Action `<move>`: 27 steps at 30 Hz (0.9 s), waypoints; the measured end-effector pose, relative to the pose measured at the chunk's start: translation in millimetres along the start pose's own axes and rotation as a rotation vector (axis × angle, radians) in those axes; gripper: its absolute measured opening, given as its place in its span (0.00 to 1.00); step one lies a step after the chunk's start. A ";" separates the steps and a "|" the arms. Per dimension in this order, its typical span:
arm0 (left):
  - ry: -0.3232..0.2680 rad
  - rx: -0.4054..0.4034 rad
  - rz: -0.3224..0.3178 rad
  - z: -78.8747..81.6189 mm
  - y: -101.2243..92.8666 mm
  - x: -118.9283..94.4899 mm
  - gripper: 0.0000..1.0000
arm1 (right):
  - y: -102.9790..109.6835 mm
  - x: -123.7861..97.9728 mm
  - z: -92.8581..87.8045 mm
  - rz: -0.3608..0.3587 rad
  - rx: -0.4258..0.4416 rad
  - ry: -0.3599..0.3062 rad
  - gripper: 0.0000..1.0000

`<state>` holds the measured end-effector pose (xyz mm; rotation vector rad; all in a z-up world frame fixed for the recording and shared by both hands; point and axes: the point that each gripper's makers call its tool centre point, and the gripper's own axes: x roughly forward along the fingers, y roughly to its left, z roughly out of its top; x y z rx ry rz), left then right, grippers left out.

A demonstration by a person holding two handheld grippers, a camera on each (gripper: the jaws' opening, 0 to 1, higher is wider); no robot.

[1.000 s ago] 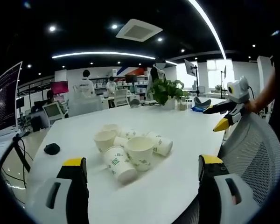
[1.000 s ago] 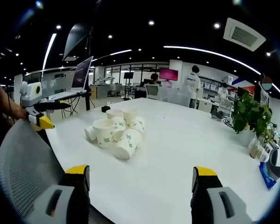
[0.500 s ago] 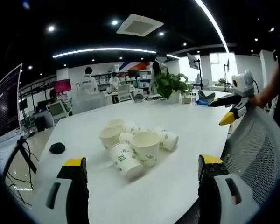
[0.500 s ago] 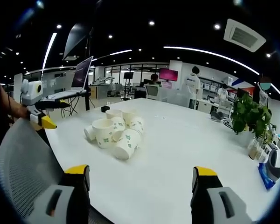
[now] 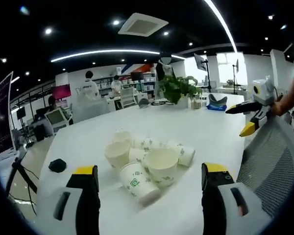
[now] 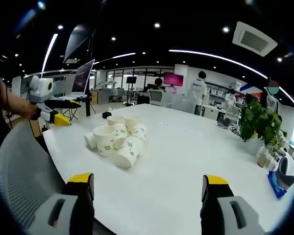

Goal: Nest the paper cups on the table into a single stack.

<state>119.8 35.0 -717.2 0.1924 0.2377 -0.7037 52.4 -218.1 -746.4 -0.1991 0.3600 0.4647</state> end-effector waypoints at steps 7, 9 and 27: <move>0.008 -0.034 -0.022 4.8 7.4 24.6 0.79 | -1.1 -0.7 0.8 -0.006 0.000 -0.003 0.92; 0.016 -0.038 -0.030 4.1 8.0 30.4 0.75 | -1.9 -0.9 1.2 -0.009 0.002 -0.006 0.92; 0.126 -0.130 -0.073 -20.4 11.6 76.2 0.37 | -5.3 0.1 -5.5 -0.004 0.006 0.012 0.91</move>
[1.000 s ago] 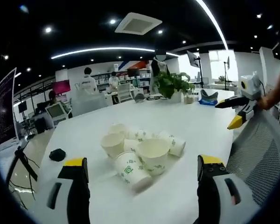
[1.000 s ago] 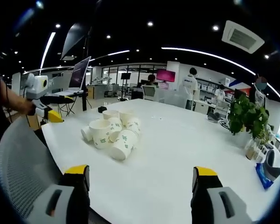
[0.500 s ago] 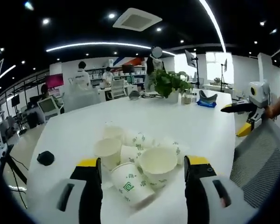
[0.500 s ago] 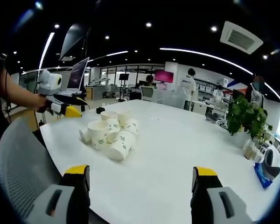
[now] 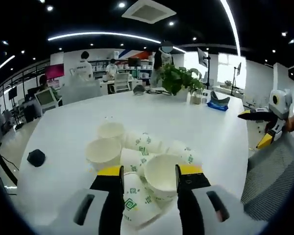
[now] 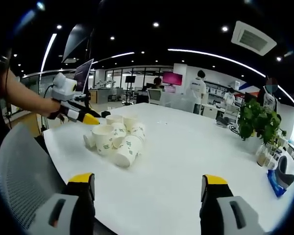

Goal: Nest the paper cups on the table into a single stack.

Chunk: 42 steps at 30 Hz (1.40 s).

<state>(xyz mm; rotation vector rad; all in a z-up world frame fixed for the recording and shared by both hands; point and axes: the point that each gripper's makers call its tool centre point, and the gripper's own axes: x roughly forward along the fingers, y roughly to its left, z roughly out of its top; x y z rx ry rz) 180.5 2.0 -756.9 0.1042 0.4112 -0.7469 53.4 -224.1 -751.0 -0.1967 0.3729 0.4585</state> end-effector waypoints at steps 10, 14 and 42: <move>0.064 -0.033 -0.012 -7.3 2.0 11.6 0.16 | 3.1 0.9 -3.6 0.012 -0.004 0.020 0.90; 0.077 -0.034 -0.020 -6.6 1.6 17.0 0.12 | 2.8 0.6 -3.9 0.009 -0.003 0.022 0.90; 0.101 -0.112 -0.075 -12.3 -31.8 28.0 0.00 | 2.1 -0.3 -4.9 0.002 0.011 0.026 0.88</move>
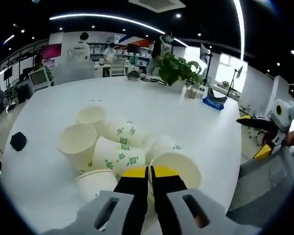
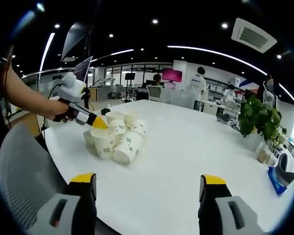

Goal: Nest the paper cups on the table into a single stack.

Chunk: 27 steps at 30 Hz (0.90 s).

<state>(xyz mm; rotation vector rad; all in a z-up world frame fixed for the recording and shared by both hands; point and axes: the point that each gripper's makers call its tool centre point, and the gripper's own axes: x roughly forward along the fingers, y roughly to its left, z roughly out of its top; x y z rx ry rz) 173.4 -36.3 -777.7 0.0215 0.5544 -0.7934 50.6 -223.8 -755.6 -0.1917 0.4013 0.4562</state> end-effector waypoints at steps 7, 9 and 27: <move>0.004 -0.011 -0.013 -1.1 -10.5 -4.9 0.00 | -0.9 -0.2 0.6 -0.004 0.006 -0.004 0.88; 0.005 -0.009 -0.012 -1.2 -10.3 -6.3 0.00 | -1.0 -0.3 0.4 -0.003 0.007 -0.005 0.87; -0.005 -0.046 -0.021 -6.0 -19.0 -5.2 0.02 | 0.1 0.6 -1.5 0.008 0.026 0.006 0.87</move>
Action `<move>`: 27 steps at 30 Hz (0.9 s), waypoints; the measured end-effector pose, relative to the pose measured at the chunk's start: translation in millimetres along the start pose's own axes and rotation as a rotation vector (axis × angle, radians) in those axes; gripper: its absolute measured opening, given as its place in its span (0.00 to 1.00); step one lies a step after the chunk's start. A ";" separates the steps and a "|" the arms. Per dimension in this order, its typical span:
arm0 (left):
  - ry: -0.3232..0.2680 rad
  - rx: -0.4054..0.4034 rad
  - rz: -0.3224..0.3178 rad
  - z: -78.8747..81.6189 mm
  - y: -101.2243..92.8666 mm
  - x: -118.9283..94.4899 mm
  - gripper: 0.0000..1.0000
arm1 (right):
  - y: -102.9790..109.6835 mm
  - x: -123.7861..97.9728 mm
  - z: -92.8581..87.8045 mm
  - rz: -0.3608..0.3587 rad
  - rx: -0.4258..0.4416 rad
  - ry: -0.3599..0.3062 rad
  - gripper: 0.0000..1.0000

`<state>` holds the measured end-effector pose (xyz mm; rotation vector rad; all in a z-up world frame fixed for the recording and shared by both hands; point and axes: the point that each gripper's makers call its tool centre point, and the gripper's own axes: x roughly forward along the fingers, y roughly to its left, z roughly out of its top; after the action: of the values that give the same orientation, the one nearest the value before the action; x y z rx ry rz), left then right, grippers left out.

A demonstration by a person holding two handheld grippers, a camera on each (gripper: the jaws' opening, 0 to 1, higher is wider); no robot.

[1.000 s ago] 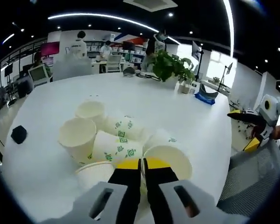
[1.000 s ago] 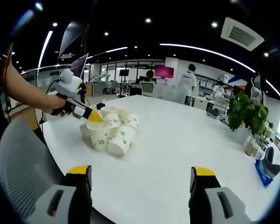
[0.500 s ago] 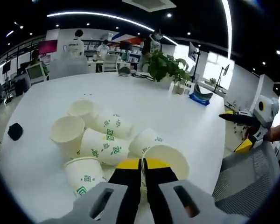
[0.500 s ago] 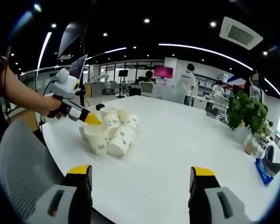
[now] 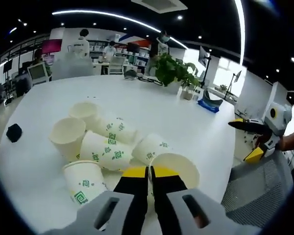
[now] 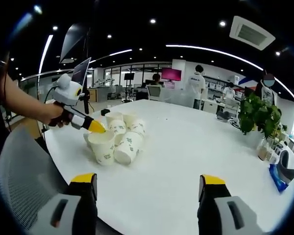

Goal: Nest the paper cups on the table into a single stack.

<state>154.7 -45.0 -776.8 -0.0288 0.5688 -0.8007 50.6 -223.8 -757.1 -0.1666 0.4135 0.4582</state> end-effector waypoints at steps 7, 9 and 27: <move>-0.064 0.005 0.033 15.1 8.9 -13.8 0.22 | 10.1 3.9 -9.0 0.065 -0.039 0.086 0.85; -0.088 0.009 0.039 18.3 10.7 -19.0 0.28 | 12.0 6.1 -13.4 0.095 -0.038 0.140 0.80; -0.179 0.173 0.060 34.5 -2.3 -93.0 0.70 | -2.1 48.5 35.2 0.170 0.075 0.128 0.70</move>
<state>118.5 10.7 -703.2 0.0745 0.3283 -0.7772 103.4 -197.9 -745.6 -0.0889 0.5728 0.6005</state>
